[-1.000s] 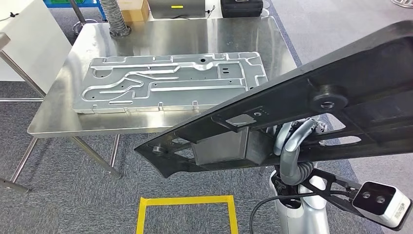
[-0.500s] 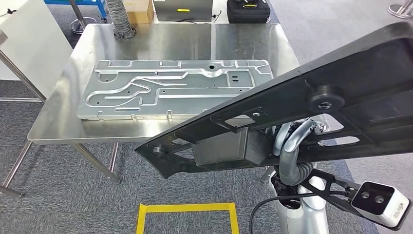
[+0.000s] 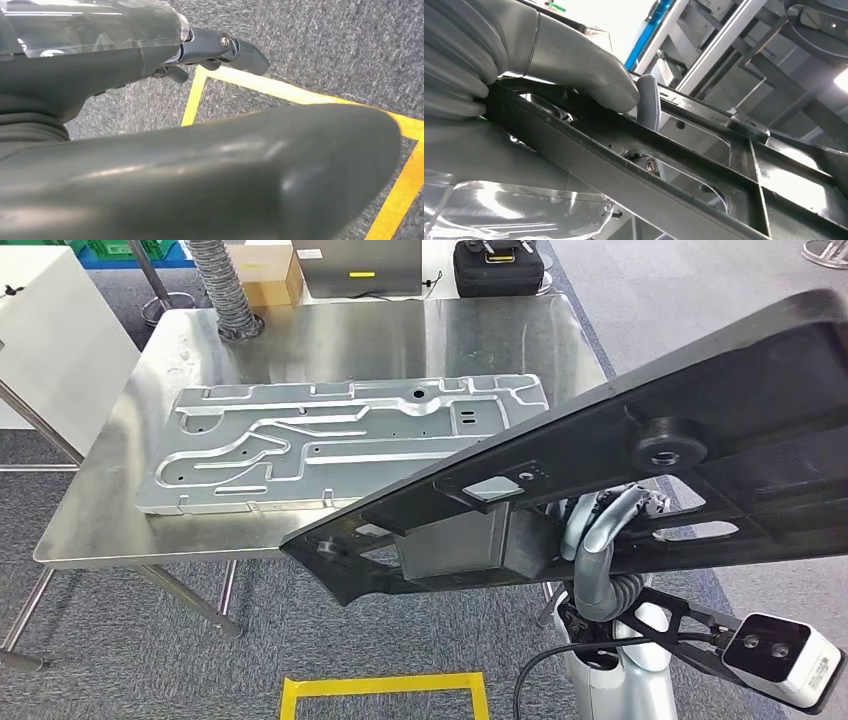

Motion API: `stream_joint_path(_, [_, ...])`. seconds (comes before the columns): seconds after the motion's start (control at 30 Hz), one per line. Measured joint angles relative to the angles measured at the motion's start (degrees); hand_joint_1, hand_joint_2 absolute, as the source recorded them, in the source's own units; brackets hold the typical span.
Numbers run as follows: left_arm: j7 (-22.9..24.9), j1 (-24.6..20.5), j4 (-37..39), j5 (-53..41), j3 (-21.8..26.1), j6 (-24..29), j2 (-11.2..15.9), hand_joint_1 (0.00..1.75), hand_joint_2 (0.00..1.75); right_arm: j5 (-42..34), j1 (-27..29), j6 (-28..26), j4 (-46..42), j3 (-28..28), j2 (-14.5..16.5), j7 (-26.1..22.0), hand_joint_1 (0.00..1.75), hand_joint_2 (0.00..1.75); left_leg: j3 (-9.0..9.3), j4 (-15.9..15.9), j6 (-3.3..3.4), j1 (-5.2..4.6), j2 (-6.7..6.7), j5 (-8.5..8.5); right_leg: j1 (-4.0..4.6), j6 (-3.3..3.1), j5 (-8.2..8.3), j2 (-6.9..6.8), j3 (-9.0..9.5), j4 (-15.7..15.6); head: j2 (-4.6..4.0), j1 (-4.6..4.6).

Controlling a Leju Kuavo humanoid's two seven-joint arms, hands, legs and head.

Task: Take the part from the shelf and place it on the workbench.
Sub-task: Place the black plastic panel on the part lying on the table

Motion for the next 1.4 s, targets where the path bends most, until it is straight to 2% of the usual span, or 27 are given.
stream_joint_path(0.03, [0.0, 0.1, 0.0, 0.0, 0.0, 0.0, 0.0, 0.0, 0.0, -0.3, 0.1, 0.2, 0.0, -0.1, 0.0, 0.0, 1.71, 1.75, -0.22, -1.1, -0.09, 0.09, 0.0, 1.5, -0.07, 0.16, -0.31, 0.24, 0.38, 0.0, 0.0, 0.0])
stream_joint_path(0.1, [0.0, 0.1, 0.0, 0.0, 0.0, 0.0, 0.0, 0.0, 0.0, -1.0, 0.2, 0.6, 0.0, -0.2, 0.0, 0.0, 1.71, 1.75, 1.93, -8.1, -0.07, 0.32, -0.21, 6.6, -0.23, 0.59, -1.02, 0.65, 1.36, 0.1, 0.0, 0.0])
stream_joint_path(0.13, [0.0, 0.1, 0.0, -0.1, 0.0, 0.0, 0.0, 0.0, 0.0, -1.2, 0.2, 0.9, 0.0, -0.3, 0.0, 0.0, 1.71, 1.75, 3.08, -11.6, 0.02, 0.32, -0.44, 7.95, -0.25, 0.82, -1.34, 0.83, 1.74, 0.2, 0.0, 0.0])
stream_joint_path(0.2, [0.0, 0.1, 0.0, -0.1, 0.0, 0.1, 0.1, 0.0, 0.0, -1.5, 0.2, 1.5, 0.0, -0.5, 0.1, 0.0, 1.71, 1.75, 4.32, -14.9, 0.67, 0.13, -0.8, 8.66, -0.23, 1.48, -1.73, 1.27, 1.99, 0.3, 0.0, 0.01])
stream_joint_path(0.27, [0.0, 0.2, 0.0, 0.0, 0.0, 0.1, 0.2, 0.0, 0.0, -1.6, 0.3, 1.9, -0.1, -0.7, 0.1, 0.0, 1.71, 1.75, 4.67, -15.1, 1.67, 0.02, -0.65, 8.64, -0.17, 2.2, -1.78, 1.6, 1.92, 0.7, 0.0, 0.01])
stream_joint_path(0.33, [-0.1, 0.1, 0.0, 0.0, 0.0, 0.2, 0.2, 0.0, 0.0, -1.7, 0.3, 2.2, -0.3, -1.1, 0.1, 0.0, 1.71, 1.75, 5.36, -15.4, 2.42, 0.15, -0.36, 8.76, -0.22, 2.77, -2.54, 1.21, 1.31, 2.6, 0.0, 0.01])
stream_joint_path(0.37, [-0.1, 0.0, 0.0, 0.1, 0.0, 0.2, 0.2, 0.0, 0.0, -1.7, 0.3, 2.3, -0.4, -1.2, 0.2, 0.0, 1.71, 1.75, 5.72, -15.5, 2.74, 0.19, -0.23, 8.65, -0.29, 3.02, -3.71, 0.88, 0.05, 5.0, 0.0, 0.02])
stream_joint_path(0.43, [-0.2, 0.0, 0.0, 0.2, 0.0, 0.3, 0.2, 0.0, 0.0, -1.5, 0.3, 2.4, -0.6, -1.5, 0.2, 0.0, 1.71, 1.75, 6.09, -15.5, 3.13, 0.12, 0.0, 8.2, -0.36, 3.42, -6.86, 0.34, -4.46, 12.5, 0.0, 0.02])
stream_joint_path(0.47, [-0.2, 0.0, 0.0, 0.3, 0.0, 0.3, 0.2, 0.0, 0.0, -1.3, 0.4, 2.4, -0.6, -1.6, 0.2, -0.1, 1.71, 1.75, 6.27, -15.5, 3.2, 0.08, 0.07, 7.94, -0.41, 3.53, -7.94, 0.26, -6.88, 16.0, 0.0, 0.02])
stream_joint_path(0.5, [-0.2, 0.0, 0.0, 0.4, 0.0, 0.4, 0.3, 0.0, 0.0, -1.0, 0.6, 2.4, -0.6, -1.7, 0.2, 0.0, 1.71, 1.75, 6.52, -15.5, 3.2, 0.04, 0.11, 7.67, -0.43, 3.54, -7.97, 0.2, -8.51, 17.7, 0.0, 0.02])
stream_joint_path(0.53, [-0.2, 0.0, 0.0, 0.4, 0.0, 0.4, 0.3, 0.0, 0.0, -0.8, 0.7, 2.3, -0.7, -1.7, 0.2, 0.0, 1.71, 1.75, 6.89, -15.5, 3.18, 0.01, 0.12, 7.36, -0.43, 3.43, -6.81, 0.15, -9.03, 17.4, 0.0, 0.02])
stream_joint_path(0.57, [-0.3, 0.0, 0.0, 0.4, 0.0, 0.4, 0.3, 0.0, 0.0, -0.4, 0.7, 2.3, -1.0, -1.8, 0.3, 0.0, 1.71, 1.75, 7.41, -15.5, 3.11, -0.03, 0.11, 7.01, -0.37, 3.16, -4.53, 0.08, -8.35, 14.7, 0.0, 0.02])
stream_joint_path(0.6, [-0.3, 0.0, 0.0, 0.4, 0.0, 0.4, 0.3, 0.0, 0.0, 0.0, 0.7, 2.1, -1.3, -1.9, 0.3, 0.0, 1.71, 1.75, 7.95, -15.5, 3.0, -0.07, 0.09, 6.59, -0.24, 2.72, -1.61, -0.05, -6.85, 10.5, 0.0, 0.02])
stream_joint_path(0.63, [-0.3, 0.0, 0.0, 0.4, 0.0, 0.3, 0.2, 0.0, 0.0, 0.5, 0.7, 2.0, -1.8, -2.1, 0.4, 0.0, 1.71, 1.75, 8.54, -15.5, 2.84, -0.16, 0.07, 6.19, 0.02, 2.23, 0.29, -0.26, -5.38, 6.6, 0.0, 0.02])
stream_joint_path(0.7, [-0.4, 0.0, 0.0, 0.4, 0.0, 0.1, 0.1, 0.0, 0.0, 1.7, 0.5, 1.5, -3.1, -2.3, 0.8, 0.0, 1.71, 1.75, 9.05, -15.6, 2.29, -0.25, 0.1, 5.56, 0.52, 1.41, 1.4, -0.54, -3.73, 2.0, 0.0, 0.07])
stream_joint_path(0.77, [-0.5, 0.0, 0.0, 0.3, 0.0, -0.1, 0.2, 0.0, 0.0, 2.6, 0.3, 0.5, -4.2, -2.5, 1.0, 0.0, 1.71, 1.75, 9.25, -15.3, 1.67, -0.33, 0.21, 5.54, 0.72, 0.94, 1.03, -0.47, -3.55, 1.4, 0.0, 0.1])
stream_joint_path(0.87, [-0.8, -0.1, 0.0, -0.3, 0.0, -0.7, 0.3, 0.0, 0.0, 3.6, -2.1, -3.3, -4.2, -2.6, 0.8, 0.0, 1.71, 1.75, 9.39, -13.9, 1.05, -0.38, 0.3, 4.94, 0.25, 0.44, 1.65, -0.26, -2.38, 0.8, 0.0, 0.1])
stream_joint_path(0.93, [-1.2, -0.3, 0.0, -0.7, -0.1, -1.0, 0.3, 0.0, 0.0, 3.4, -6.7, -7.1, -2.1, -2.6, 0.1, 0.0, 1.71, 1.75, 6.82, -9.1, 0.63, -0.21, 0.26, 2.74, -0.02, 0.15, 1.6, -0.11, -1.77, 0.5, 0.0, 0.09])
stream_joint_path(1.0, [-1.5, -0.4, 0.0, -0.7, -0.1, -1.1, 0.3, 0.0, 0.0, 2.6, -11.2, -9.6, 1.1, -2.8, -1.1, 0.0, 1.71, 1.75, 2.18, -2.1, 0.23, -0.11, 0.24, 0.02, -0.02, -0.04, 1.36, 0.09, -1.64, 0.5, 0.0, 0.09])
stream_joint_path(1.03, [-1.6, -0.4, 0.0, -0.7, -0.1, -1.1, 0.3, 0.0, 0.0, 2.3, -12.7, -10.3, 2.7, -3.0, -1.7, 0.0, 1.71, 1.75, 0.36, -0.1, 0.08, -0.07, 0.25, -0.38, -0.01, -0.05, 1.2, 0.15, -1.5, 0.5, 0.0, 0.09])
stream_joint_path(1.07, [-1.6, -0.3, 0.0, -0.7, -0.2, -1.1, 0.3, 0.0, 0.0, 2.3, -13.8, -10.9, 4.3, -3.1, -2.4, 0.0, 1.71, 1.75, -0.54, -0.1, -0.01, -0.05, 0.25, 0.39, -0.01, 0.01, 1.01, 0.19, -1.28, 0.5, 0.0, 0.09])
stream_joint_path(1.1, [-1.6, -0.2, 0.0, -0.7, -0.2, -1.1, 0.3, 0.0, 0.0, 2.6, -14.7, -11.6, 5.8, -3.2, -3.0, 0.0, 1.71, 1.75, -0.36, -2.2, -0.04, -0.02, 0.26, 2.42, -0.02, 0.11, 0.79, 0.23, -0.97, 0.5, 0.0, 0.09])
stream_joint_path(1.17, [-1.6, -0.1, 0.0, -0.7, -0.2, -1.1, 0.3, 0.0, 0.0, 4.3, -16.1, -13.8, 9.0, -3.5, -4.2, 0.0, 1.71, 1.75, 1.89, -9.8, 0.18, -0.01, 0.26, 7.54, -0.01, 0.46, 0.3, 0.2, -0.27, 0.5, 0.0, 0.09])
stream_joint_path(1.2, [-1.6, -0.1, 0.0, -0.6, -0.2, -1.1, 0.3, 0.0, 0.0, 6.2, -17.0, -15.8, 10.8, -3.7, -4.7, 0.1, 1.71, 1.75, 2.78, -12.7, 0.51, -0.12, 0.29, 8.82, 0.02, 0.69, 0.15, 0.18, -0.16, 0.6, 0.0, 0.09])
stream_joint_path(1.23, [-1.6, -0.1, 0.0, -0.6, -0.2, -1.1, 0.3, 0.0, 0.0, 8.6, -18.0, -18.4, 13.0, -3.9, -5.2, 0.2, 1.71, 1.75, 3.26, -14.5, 0.89, -0.26, 0.3, 9.6, 0.07, 0.96, 0.03, 0.18, -0.21, 0.6, 0.0, 0.09])
stream_joint_path(1.33, [-1.5, -0.1, 0.0, -0.4, -0.2, -1.0, 0.3, 0.0, 0.0, 17.1, -21.1, -27.2, 20.3, -4.2, -6.3, 1.8, 1.71, 1.75, 3.3, -15.1, 2.11, -0.39, 0.29, 10.26, 0.12, 1.89, -0.19, 0.24, -0.55, 0.7, 0.0, 0.09])
stream_joint_path(1.4, [-1.7, -0.2, 0.0, -0.3, -0.2, -1.2, 0.2, 0.0, 0.0, 23.3, -23.7, -32.7, 25.3, -4.2, -7.0, 3.8, 1.71, 1.75, 3.38, -15.4, 2.69, -0.18, 0.29, 10.56, -0.01, 2.53, -1.51, 0.1, -1.49, 2.8, 0.0, 0.1])
